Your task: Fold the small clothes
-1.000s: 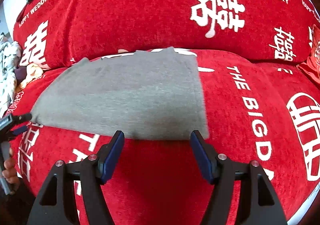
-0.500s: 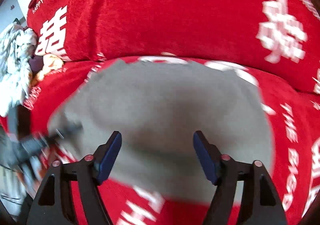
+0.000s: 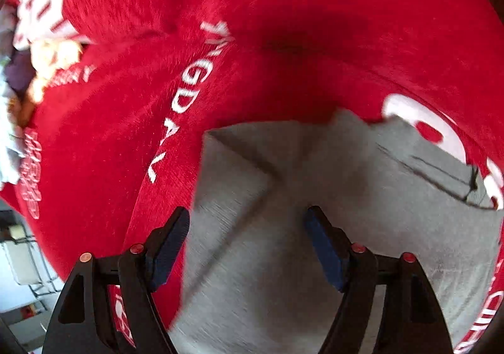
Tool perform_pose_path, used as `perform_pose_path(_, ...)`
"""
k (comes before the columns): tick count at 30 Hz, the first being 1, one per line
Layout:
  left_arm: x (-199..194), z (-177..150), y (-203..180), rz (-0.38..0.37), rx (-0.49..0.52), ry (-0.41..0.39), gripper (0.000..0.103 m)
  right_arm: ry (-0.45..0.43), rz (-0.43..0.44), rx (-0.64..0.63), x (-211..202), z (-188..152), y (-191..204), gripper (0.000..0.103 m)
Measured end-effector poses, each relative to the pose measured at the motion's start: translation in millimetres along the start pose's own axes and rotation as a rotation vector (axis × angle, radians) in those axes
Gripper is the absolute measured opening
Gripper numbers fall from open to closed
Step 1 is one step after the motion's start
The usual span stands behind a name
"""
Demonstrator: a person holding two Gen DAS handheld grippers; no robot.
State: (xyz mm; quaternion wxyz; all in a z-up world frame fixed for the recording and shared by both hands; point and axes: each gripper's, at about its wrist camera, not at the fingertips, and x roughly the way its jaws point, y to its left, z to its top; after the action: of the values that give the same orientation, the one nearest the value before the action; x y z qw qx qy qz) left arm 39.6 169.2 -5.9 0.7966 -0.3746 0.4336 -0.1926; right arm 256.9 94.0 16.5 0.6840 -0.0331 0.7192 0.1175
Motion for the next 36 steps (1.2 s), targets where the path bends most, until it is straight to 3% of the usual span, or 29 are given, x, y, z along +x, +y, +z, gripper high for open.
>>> perform_pose_path(2, 0.4, -0.2, -1.4, 0.009, 0.004, 0.0, 0.022, 0.043, -0.078, -0.039, 9.8, 2.5, 18.9, 0.093)
perform_pose_path(5, 0.2, -0.1, -3.9, 0.024, 0.012, -0.003, 0.022, 0.097, -0.233, -0.126, 28.7, -2.0, 45.6, 0.094)
perform_pose_path(8, 0.0, -0.6, -2.5, 0.016, 0.003, 0.006, 0.023, 0.052, -0.227, -0.151, 26.4, -11.9, 49.7, 0.089)
perform_pose_path(9, -0.7, -0.3, -0.8, 0.005, -0.006, 0.006, 0.023, 0.044, -0.221, -0.158, 23.6, -14.4, 47.6, 0.08)
perform_pose_path(11, -1.4, 1.4, 3.3, -0.016, -0.029, 0.009, 0.027, 0.013, -0.212, -0.137, 8.7, -20.4, 28.9, 0.047)
perform_pose_path(12, -2.3, 1.6, 4.8, -0.03, -0.037, 0.008, 0.03, 0.006, -0.192, -0.122, 3.6, -22.6, 19.8, 0.024)
perform_pose_path(14, -6.2, 1.7, 5.7, -0.047, -0.044, -0.008, 0.038, -0.046, -0.071, -0.083, -12.2, -29.8, -2.5, 0.022)
perform_pose_path(17, -17.1, -0.9, -1.7, -0.075, 0.005, -0.052, 0.073, -0.148, 0.062, -0.085, -28.9, -50.7, -23.2, 0.022)
perform_pose_path(19, -25.6, -6.1, -10.7, -0.04, 0.059, -0.101, 0.103, -0.195, 0.152, -0.059, -36.5, -61.7, -38.0, 0.022)
perform_pose_path(21, -37.2, -9.6, -17.4, -0.009, 0.078, -0.161, 0.103, -0.247, 0.273, -0.006, -43.2, -70.3, -60.6, 0.022)
perform_pose_path(24, -52.5, -8.9, -16.3, -0.071, 0.099, -0.183, 0.103, -0.285, 0.391, 0.073, -42.7, -80.0, -85.3, 0.022)
perform_pose_path(27, -71.1, -8.1, -14.4, -0.009, 0.135, -0.257, 0.103, -0.31, 0.479, 0.105, -42.7, -80.9, -114.1, 0.022)
perform_pose_path(28, -70.0, -4.9, -12.4, 0.009, 0.13, -0.256, 0.103, -0.317, 0.496, 0.104, -37.7, -79.0, -119.0, 0.022)
perform_pose_path(31, -45.6, 9.7, -7.5, -0.017, 0.106, -0.156, 0.103, -0.331, 0.545, 0.11, -37.3, -87.9, -132.1, 0.022)
perform_pose_path(35, -17.3, 13.7, -16.1, -0.009, 0.143, -0.067, 0.102, -0.337, 0.572, 0.112, -33.0, -91.2, -138.8, 0.022)
perform_pose_path(36, -19.4, 13.9, -18.6, 0.005, 0.15, -0.093, 0.087, -0.337, 0.57, 0.111, -33.0, -92.4, -140.6, 0.022)
